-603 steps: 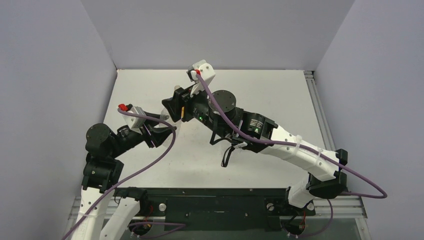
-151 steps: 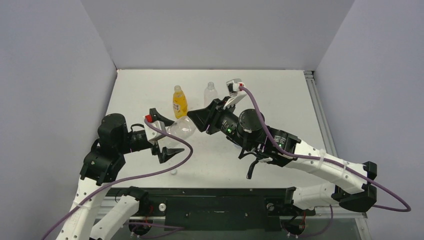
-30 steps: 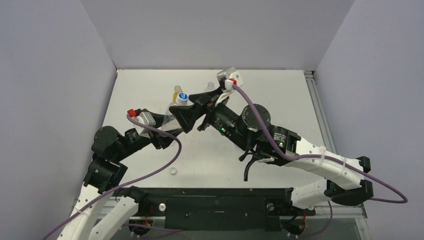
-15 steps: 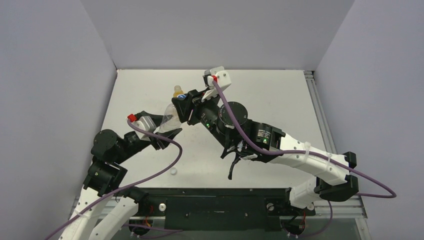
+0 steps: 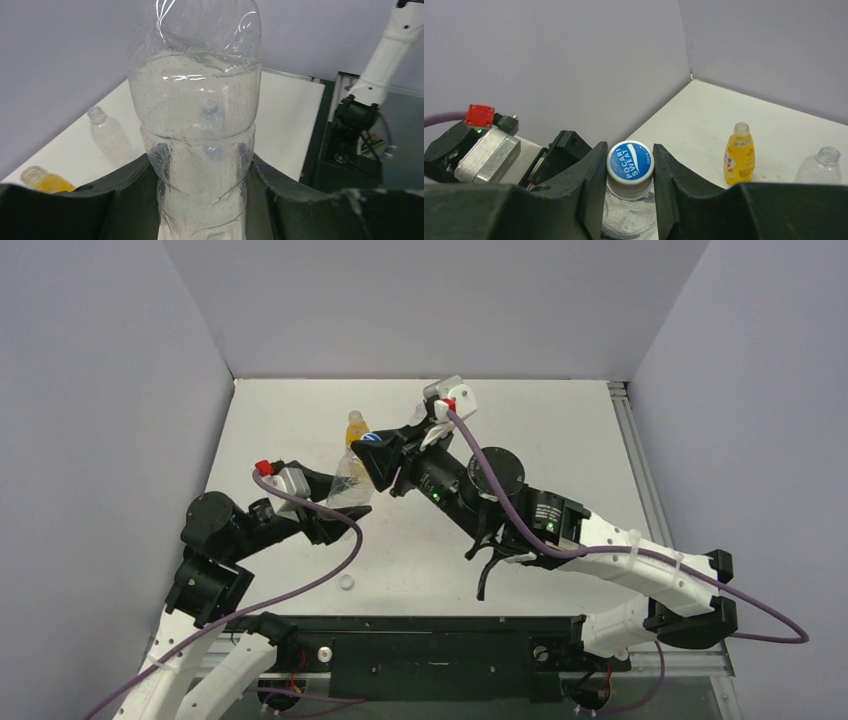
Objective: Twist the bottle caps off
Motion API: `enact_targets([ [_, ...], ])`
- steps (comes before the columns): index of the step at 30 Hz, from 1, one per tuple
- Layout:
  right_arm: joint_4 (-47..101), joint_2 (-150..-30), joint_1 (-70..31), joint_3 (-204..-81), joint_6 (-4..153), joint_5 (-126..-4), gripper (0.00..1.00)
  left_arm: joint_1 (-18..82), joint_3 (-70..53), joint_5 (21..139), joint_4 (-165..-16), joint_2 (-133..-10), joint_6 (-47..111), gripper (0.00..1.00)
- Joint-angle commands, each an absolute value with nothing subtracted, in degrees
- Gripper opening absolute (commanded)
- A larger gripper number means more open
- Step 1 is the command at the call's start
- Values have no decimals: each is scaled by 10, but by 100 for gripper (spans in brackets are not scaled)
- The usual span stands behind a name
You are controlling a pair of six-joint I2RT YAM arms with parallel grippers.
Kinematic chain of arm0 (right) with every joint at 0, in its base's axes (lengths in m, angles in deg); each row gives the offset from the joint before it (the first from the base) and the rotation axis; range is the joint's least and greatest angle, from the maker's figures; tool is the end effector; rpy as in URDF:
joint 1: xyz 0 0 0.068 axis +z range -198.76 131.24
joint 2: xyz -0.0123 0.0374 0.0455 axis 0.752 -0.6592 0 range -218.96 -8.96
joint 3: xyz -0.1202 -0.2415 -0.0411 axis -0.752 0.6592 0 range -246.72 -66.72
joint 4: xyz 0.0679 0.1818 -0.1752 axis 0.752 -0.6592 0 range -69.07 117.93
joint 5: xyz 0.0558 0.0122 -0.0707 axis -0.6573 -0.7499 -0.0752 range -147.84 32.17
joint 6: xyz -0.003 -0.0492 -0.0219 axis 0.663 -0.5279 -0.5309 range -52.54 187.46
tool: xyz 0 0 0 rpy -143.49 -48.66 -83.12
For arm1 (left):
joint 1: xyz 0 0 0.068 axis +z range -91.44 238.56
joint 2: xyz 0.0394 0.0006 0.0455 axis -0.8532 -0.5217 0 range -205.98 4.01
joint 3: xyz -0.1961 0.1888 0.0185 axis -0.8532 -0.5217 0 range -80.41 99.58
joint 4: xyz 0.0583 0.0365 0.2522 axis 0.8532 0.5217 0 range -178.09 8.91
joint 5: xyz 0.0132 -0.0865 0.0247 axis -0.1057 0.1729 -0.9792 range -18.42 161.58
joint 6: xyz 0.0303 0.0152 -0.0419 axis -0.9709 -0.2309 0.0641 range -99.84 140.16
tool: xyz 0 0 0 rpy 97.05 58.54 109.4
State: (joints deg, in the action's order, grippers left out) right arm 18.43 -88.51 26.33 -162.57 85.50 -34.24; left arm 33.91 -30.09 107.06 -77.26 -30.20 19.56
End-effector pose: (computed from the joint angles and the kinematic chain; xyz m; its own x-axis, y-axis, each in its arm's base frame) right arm 0.0901 0.2826 0.5122 -0.2135 0.3008 -0.9295 -0.7543 0.5539 0.3525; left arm 0.1031 -0.0700 0.3972 0.0926 -0.0331 -0.9952 0.8640 0.4995 0.0638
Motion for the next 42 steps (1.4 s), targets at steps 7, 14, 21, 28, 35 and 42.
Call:
enact_targets([
  [7,314,-776,232,-1506,864,-609,0,337,-216,1298,-813,-345,378,17],
  [14,437,-721,162,-1420,922,-824,8,338,-207,1345,-853,-353,442,16],
  [21,371,-740,155,-1464,901,-869,29,338,-210,1356,-863,-357,446,16],
  [28,318,-753,155,-1494,890,-803,73,338,-199,1339,-774,-359,347,15],
  [35,282,-748,181,-1508,894,-535,82,337,-235,1133,-768,-320,209,17],
  [42,150,-844,267,-1662,843,-271,83,336,-279,982,-840,-299,132,16],
])
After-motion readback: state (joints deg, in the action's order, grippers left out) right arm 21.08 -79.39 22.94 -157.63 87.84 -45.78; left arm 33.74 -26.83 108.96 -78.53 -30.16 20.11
